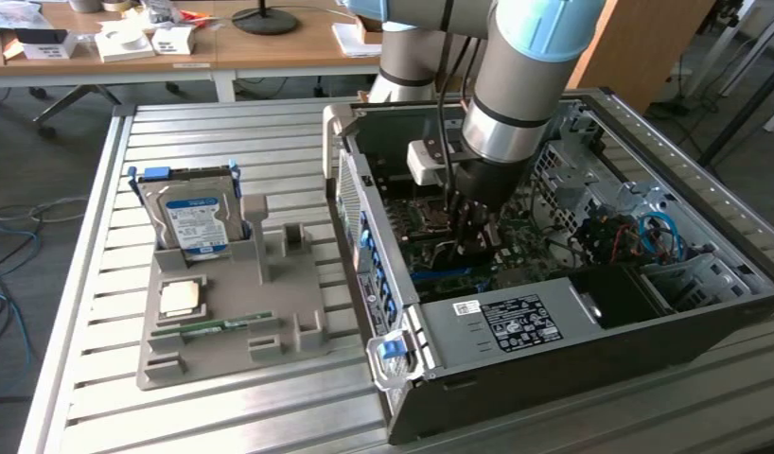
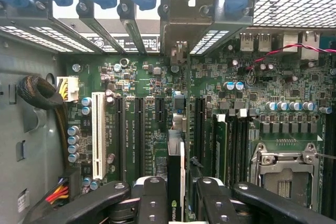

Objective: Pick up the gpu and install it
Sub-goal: 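Insert the gpu into the slot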

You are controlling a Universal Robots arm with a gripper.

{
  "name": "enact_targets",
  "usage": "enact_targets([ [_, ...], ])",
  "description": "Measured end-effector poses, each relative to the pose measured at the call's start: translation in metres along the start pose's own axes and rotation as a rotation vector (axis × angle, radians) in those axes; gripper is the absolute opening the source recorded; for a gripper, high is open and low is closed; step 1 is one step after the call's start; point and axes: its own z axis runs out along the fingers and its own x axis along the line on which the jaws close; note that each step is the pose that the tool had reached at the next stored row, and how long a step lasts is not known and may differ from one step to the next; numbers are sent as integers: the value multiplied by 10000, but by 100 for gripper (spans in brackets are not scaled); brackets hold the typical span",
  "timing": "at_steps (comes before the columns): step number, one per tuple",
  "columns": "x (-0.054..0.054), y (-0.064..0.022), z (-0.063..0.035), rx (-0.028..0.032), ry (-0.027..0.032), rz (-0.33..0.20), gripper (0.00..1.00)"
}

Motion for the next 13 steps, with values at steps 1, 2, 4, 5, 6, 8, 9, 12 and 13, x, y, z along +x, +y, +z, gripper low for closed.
enact_targets([
  [1,0,0,0,0,0,0,26],
  [2,0,0,0,0,0,0,26],
  [4,0,1,0,0,-1,1,26],
  [5,0,5,1,2,-2,2,26],
  [6,0,12,1,3,-3,2,26],
  [8,0,27,1,7,-2,0,26],
  [9,0,29,1,6,-2,-1,26],
  [12,1,30,0,5,-1,-2,26],
  [13,1,31,0,5,-1,0,26],
])
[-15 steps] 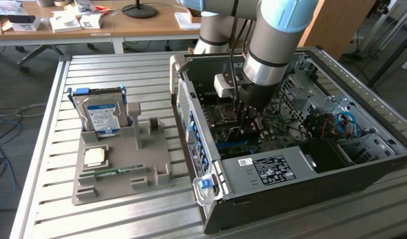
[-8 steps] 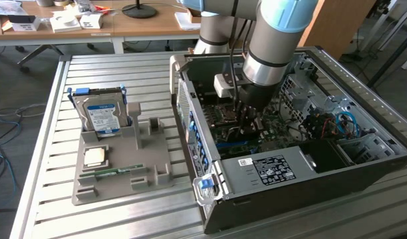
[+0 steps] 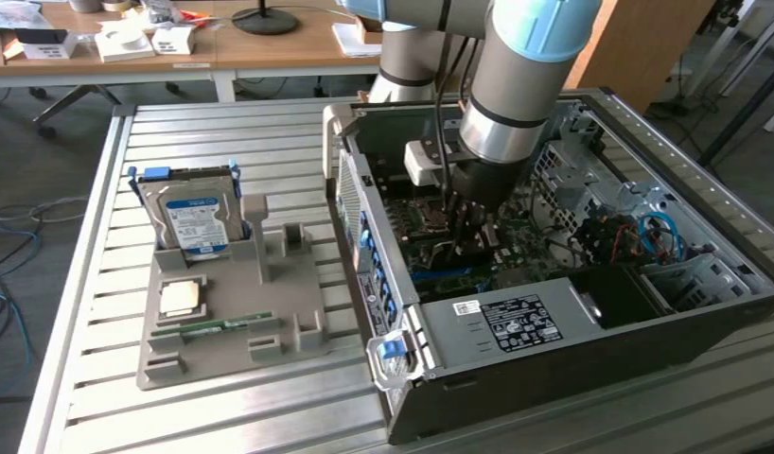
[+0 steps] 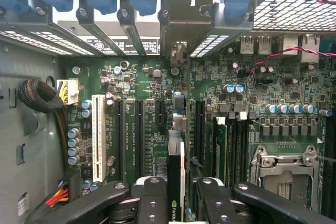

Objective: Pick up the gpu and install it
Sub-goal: 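Insert the gpu into the slot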

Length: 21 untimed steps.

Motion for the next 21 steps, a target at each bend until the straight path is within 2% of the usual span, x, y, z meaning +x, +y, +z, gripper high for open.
enact_targets([
  [21,1,17,2,0,0,1,26],
])
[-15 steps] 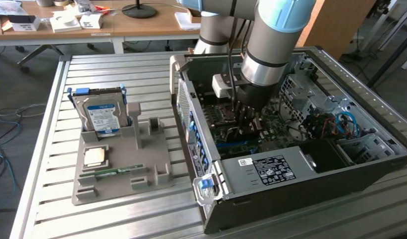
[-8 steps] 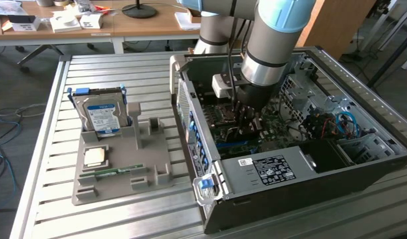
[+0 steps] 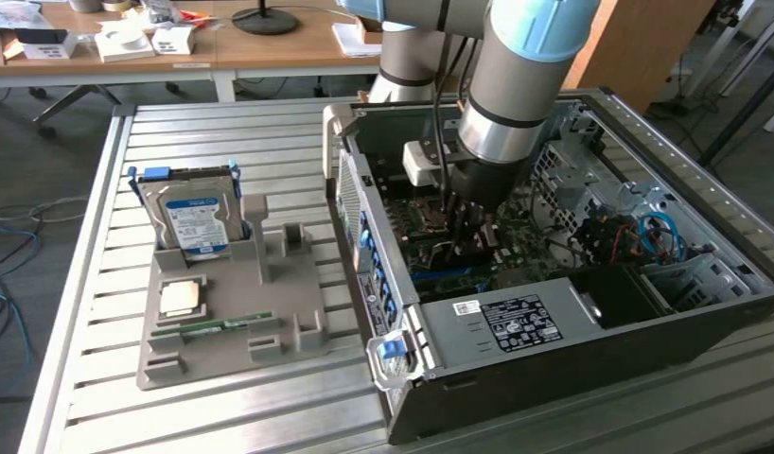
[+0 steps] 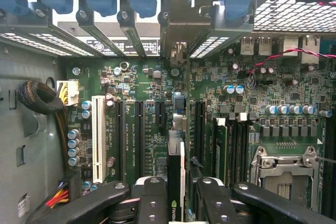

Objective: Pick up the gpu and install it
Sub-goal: 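Insert the gpu into the slot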

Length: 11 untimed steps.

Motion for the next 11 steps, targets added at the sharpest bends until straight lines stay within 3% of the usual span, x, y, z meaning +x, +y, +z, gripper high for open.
enact_targets([
  [11,0,1,1,0,0,1,27],
])
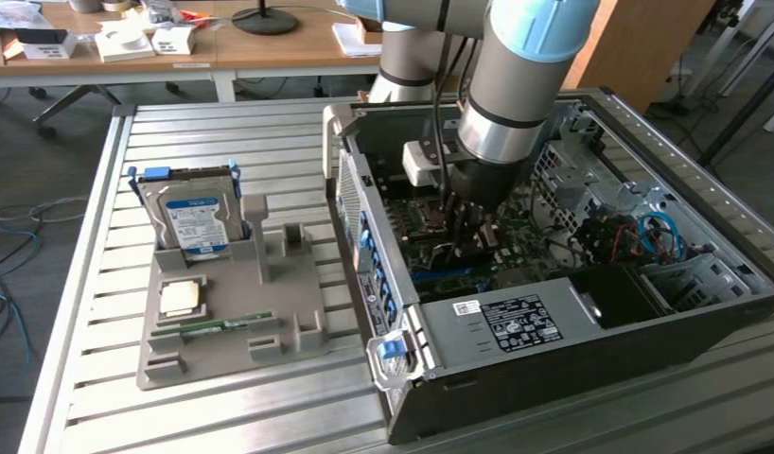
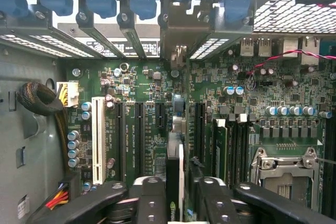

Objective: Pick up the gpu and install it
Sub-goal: 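Insert the gpu into the slot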

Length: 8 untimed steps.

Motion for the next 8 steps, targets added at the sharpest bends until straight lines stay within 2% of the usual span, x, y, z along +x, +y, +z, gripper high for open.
enact_targets([
  [1,0,0,0,0,0,0,34],
  [8,-1,0,-31,0,0,-1,34],
])
